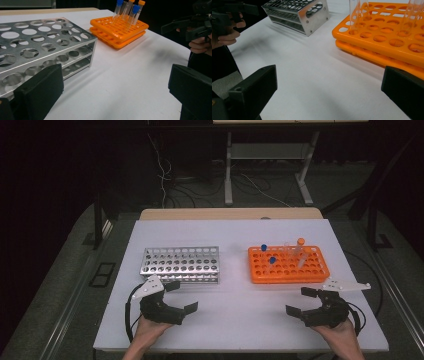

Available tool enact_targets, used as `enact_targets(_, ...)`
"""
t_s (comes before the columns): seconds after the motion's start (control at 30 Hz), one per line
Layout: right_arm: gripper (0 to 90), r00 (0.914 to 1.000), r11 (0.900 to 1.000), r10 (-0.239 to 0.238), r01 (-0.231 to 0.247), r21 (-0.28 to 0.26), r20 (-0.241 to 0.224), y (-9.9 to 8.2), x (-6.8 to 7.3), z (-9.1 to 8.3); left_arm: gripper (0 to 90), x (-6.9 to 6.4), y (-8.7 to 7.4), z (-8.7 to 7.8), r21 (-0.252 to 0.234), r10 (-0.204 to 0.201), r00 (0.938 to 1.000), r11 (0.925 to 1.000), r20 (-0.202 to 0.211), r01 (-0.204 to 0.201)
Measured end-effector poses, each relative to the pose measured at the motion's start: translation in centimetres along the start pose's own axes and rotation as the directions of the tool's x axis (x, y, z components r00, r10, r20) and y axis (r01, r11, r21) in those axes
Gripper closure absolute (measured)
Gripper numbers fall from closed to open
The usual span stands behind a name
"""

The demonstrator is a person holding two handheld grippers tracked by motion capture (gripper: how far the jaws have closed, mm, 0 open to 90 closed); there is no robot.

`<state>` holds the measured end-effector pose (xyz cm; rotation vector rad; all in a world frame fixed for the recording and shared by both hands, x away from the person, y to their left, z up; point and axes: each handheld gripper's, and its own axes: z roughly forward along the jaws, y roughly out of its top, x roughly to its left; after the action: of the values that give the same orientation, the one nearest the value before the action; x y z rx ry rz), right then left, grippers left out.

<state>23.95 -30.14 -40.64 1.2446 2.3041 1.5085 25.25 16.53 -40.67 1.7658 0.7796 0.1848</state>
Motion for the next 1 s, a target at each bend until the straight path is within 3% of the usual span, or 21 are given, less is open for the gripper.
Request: enact_targets(1.0, 0.0, 0.9997, 0.9988, 0.019, -0.020, 0.045, 0.016, -0.08, 0.15, -0.73, 0.0, 0.28, -0.17, -0.28, 0.000, -0.015, 0.9999, 0.9999, 0.005, 0.015)
